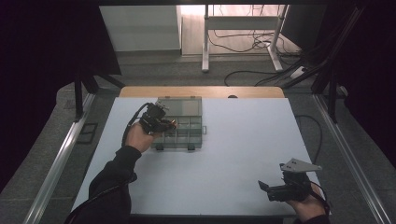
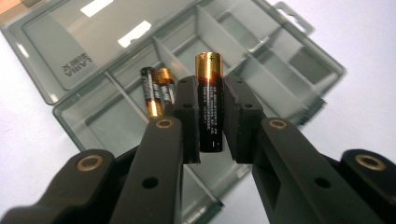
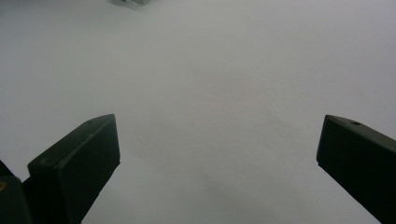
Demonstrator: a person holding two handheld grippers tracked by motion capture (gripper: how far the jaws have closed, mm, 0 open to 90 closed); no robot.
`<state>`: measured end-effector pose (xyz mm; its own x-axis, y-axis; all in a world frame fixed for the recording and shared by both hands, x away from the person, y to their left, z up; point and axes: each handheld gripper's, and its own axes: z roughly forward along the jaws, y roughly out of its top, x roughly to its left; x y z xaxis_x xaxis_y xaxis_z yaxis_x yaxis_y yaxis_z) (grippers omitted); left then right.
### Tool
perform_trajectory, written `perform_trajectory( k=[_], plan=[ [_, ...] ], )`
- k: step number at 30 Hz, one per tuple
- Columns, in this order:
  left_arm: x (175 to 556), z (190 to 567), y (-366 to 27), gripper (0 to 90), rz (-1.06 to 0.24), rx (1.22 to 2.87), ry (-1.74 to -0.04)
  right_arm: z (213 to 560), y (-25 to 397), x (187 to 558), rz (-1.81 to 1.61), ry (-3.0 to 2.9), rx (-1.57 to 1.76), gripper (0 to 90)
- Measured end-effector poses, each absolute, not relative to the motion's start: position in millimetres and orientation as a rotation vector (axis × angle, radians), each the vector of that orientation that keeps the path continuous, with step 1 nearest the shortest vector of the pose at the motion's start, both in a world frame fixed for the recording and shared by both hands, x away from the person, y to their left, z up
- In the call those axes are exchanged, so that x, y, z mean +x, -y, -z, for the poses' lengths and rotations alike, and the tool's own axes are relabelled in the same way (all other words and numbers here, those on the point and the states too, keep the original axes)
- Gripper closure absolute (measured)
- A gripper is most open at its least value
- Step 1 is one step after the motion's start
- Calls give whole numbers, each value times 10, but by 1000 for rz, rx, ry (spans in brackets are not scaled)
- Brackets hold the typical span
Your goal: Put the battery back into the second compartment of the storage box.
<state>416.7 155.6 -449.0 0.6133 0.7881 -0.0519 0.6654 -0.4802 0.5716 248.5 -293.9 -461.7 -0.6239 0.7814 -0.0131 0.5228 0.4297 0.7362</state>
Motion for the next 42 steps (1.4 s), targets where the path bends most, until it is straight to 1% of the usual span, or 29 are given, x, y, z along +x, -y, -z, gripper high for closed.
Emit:
perform_trajectory(
  k=[7,12,14,15,16,18,19,22,23,25,26,27,28,29,30,31,32,36,42],
  plan=[
    [4351,4600,-1562,765,-294,2272,-1202,4618,2939,2486,-1017,-2336,1115,0],
    [4465,4708,-1551,762,-260,2249,-1257,4620,2939,2488,-1016,-2341,1113,0],
    [4510,4759,-1555,747,-247,2222,-1291,4622,2939,2488,-1018,-2340,1115,0],
    [4528,4775,-1562,698,-237,2206,-1306,4622,2940,2488,-1018,-2340,1114,0],
    [4544,4789,-1569,564,-240,2199,-1309,4620,2942,2487,-1020,-2338,1115,0],
    [4540,4799,-1568,519,-252,2193,-1315,4620,2940,2487,-1021,-2337,1116,0],
    [4535,4801,-1570,519,-260,2195,-1310,4621,2940,2487,-1019,-2339,1114,0],
    [4516,4800,-1584,435,-265,2189,-1295,4619,2940,2485,-1017,-2340,1114,0],
    [4504,4796,-1603,375,-258,2180,-1280,4618,2939,2485,-1016,-2339,1113,0],
    [4493,4793,-1608,333,-254,2172,-1274,4618,2938,2485,-1016,-2339,1113,0],
    [4482,4789,-1614,333,-253,2165,-1257,4617,2937,2484,-1016,-2339,1113,0],
    [4469,4784,-1617,307,-249,2163,-1243,4617,2936,2484,-1016,-2339,1113,0],
    [4451,4779,-1615,255,-252,2160,-1239,4618,2935,2484,-1018,-2337,1115,0],
    [4434,4773,-1616,255,-253,2155,-1227,4618,2935,2484,-1018,-2337,1115,0],
    [4416,4765,-1621,198,-243,2151,-1209,4617,2937,2484,-1017,-2337,1115,0],
    [4398,4758,-1624,198,-239,2148,-1202,4617,2937,2484,-1017,-2337,1115,0],
    [4372,4749,-1624,171,-237,2132,-1199,4617,2937,2484,-1016,-2338,1115,0],
    [4294,4729,-1637,112,-221,2134,-1163,4618,2933,2484,-1016,-2339,1114,0],
    [4167,4709,-1638,74,-206,2131,-1110,4619,2932,2484,-1015,-2338,1116,0]
  ],
)
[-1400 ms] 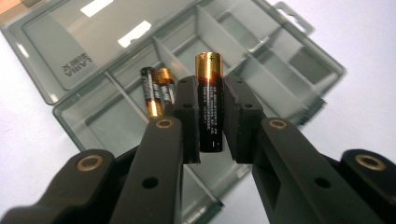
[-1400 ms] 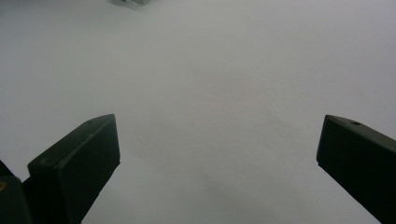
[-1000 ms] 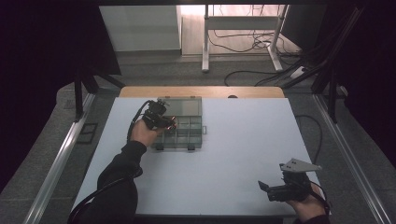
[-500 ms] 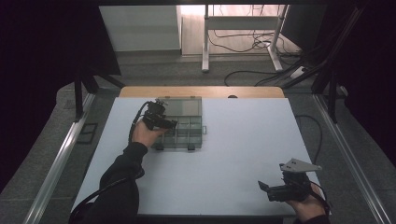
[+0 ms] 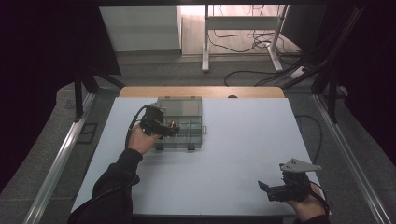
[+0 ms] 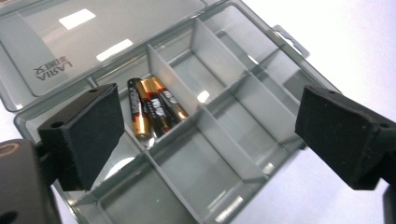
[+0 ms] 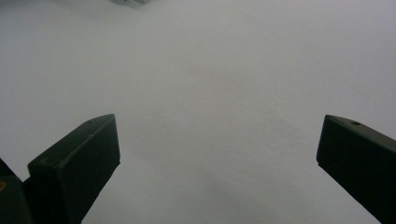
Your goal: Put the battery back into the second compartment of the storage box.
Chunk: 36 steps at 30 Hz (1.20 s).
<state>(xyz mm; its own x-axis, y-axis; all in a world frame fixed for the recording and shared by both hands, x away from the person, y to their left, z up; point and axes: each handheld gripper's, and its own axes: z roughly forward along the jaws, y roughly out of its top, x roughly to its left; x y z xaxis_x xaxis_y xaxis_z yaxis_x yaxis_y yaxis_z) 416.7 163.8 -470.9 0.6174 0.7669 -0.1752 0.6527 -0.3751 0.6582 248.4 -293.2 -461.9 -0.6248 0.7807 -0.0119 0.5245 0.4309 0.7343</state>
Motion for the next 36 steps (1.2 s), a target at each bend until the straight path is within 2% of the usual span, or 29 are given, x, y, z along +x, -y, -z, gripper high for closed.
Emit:
perform_trajectory(
  k=[12,26,36],
  plan=[
    [3871,4632,-1616,8,-221,2159,-1000,4613,2936,2478,-1020,-2335,1112,0],
    [3490,4576,-1778,4,-268,2084,-974,4607,2942,2475,-1032,-2325,1113,0],
    [3296,4586,-1813,5,-283,2089,-957,4601,2945,2469,-1040,-2318,1108,0]
  ],
)
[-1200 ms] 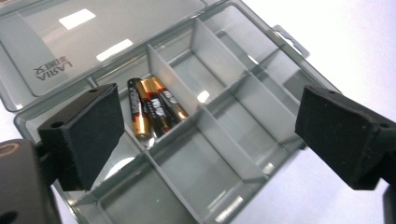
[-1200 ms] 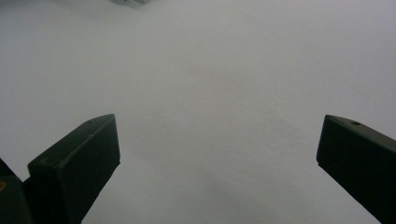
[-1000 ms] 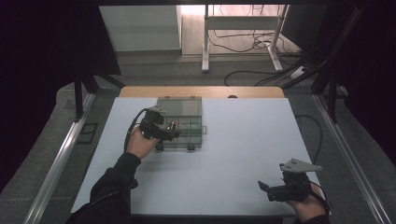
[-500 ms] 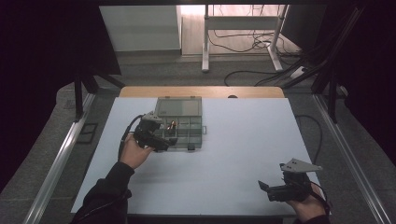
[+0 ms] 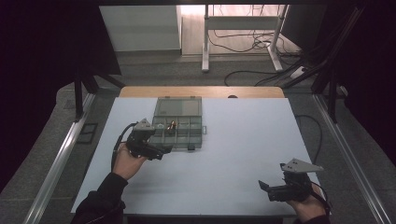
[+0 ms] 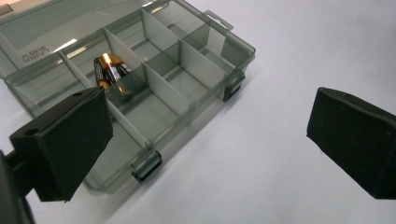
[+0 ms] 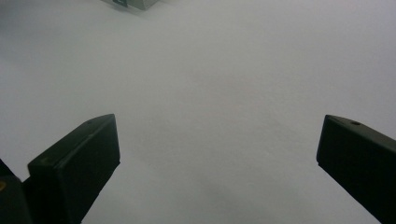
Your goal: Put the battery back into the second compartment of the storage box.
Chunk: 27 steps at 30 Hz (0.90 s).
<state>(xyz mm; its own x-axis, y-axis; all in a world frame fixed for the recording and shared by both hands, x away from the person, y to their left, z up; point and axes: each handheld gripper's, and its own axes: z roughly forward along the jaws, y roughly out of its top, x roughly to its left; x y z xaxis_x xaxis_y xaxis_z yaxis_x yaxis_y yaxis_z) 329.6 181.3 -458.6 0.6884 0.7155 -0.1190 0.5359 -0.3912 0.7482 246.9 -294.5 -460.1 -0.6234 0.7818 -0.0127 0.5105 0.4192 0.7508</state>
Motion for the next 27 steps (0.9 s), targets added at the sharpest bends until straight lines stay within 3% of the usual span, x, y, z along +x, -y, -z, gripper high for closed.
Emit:
perform_trajectory(
  k=[27],
  plan=[
    [2926,4594,-2005,13,-316,2038,-965,4578,2944,2460,-1039,-2328,1113,0]
  ],
)
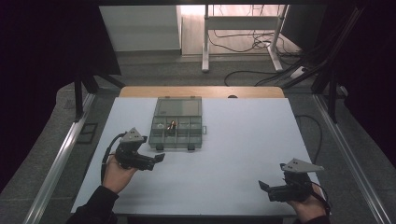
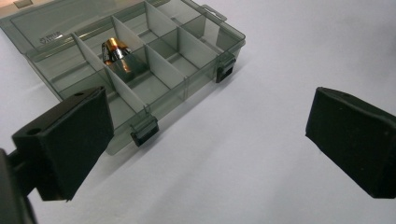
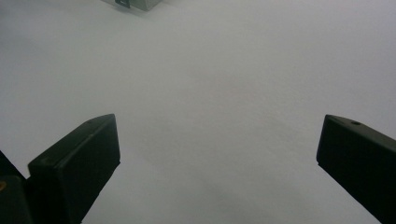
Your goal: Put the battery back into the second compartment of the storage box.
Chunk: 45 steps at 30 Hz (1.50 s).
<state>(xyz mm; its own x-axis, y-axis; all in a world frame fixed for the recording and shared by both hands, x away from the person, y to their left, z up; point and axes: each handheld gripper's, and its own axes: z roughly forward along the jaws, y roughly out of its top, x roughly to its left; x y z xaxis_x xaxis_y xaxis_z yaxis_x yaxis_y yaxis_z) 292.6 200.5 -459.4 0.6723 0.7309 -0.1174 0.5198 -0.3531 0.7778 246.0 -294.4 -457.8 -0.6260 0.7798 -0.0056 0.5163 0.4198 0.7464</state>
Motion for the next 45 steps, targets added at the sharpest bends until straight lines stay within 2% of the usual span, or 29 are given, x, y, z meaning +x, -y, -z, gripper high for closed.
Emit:
perform_trajectory(
  k=[14,45],
  plan=[
    [2785,4596,-2091,31,-293,2016,-970,4581,2941,2462,-1038,-2330,1113,0],
    [2381,4621,-2451,20,-337,1929,-1038,4586,2935,2465,-1031,-2333,1116,0]
  ],
)
